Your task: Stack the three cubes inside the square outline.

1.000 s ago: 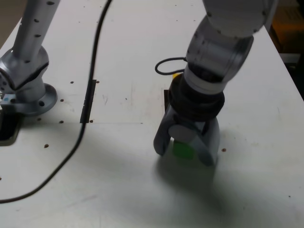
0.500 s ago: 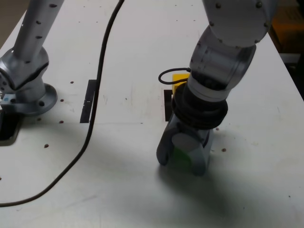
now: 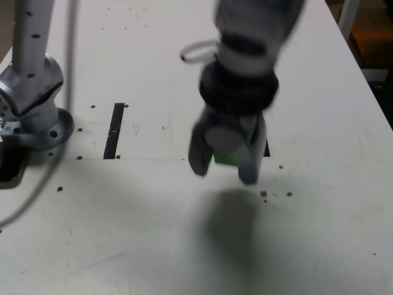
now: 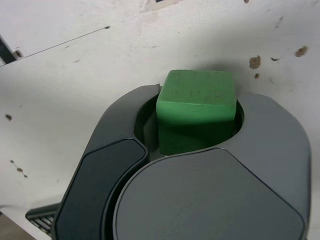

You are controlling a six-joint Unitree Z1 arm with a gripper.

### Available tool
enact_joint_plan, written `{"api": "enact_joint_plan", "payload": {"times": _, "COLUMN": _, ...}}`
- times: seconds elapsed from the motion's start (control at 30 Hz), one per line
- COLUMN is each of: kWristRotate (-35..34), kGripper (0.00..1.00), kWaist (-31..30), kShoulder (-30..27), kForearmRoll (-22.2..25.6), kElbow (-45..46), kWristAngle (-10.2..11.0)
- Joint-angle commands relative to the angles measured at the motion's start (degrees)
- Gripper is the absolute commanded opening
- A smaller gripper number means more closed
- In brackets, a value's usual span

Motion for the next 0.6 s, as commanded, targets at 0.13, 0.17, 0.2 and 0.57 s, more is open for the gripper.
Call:
{"api": "enact_joint_plan", "payload": {"times": 0.13, "kWristRotate": -2.5, "kGripper": 0.24, "kWaist": 2.3, "kShoulder": -5.3, "kForearmRoll": 5.3, "kElbow": -2.0, "kWristAngle": 2.7}}
{"api": "enact_joint_plan", "payload": {"times": 0.17, "kWristRotate": -2.3, "kGripper": 0.24, "kWaist": 3.1, "kShoulder": -5.4, "kForearmRoll": 5.5, "kElbow": -2.1, "kWristAngle": 2.7}}
{"api": "enact_joint_plan", "payload": {"times": 0.2, "kWristRotate": -1.7, "kGripper": 0.24, "kWaist": 4.5, "kShoulder": -5.3, "kForearmRoll": 5.7, "kElbow": -2.3, "kWristAngle": 2.8}}
{"api": "enact_joint_plan", "payload": {"times": 0.57, "kWristRotate": 4.2, "kGripper": 0.24, "kWaist": 13.1, "kShoulder": -2.3, "kForearmRoll": 5.3, "kElbow": -2.1, "kWristAngle": 3.5}}
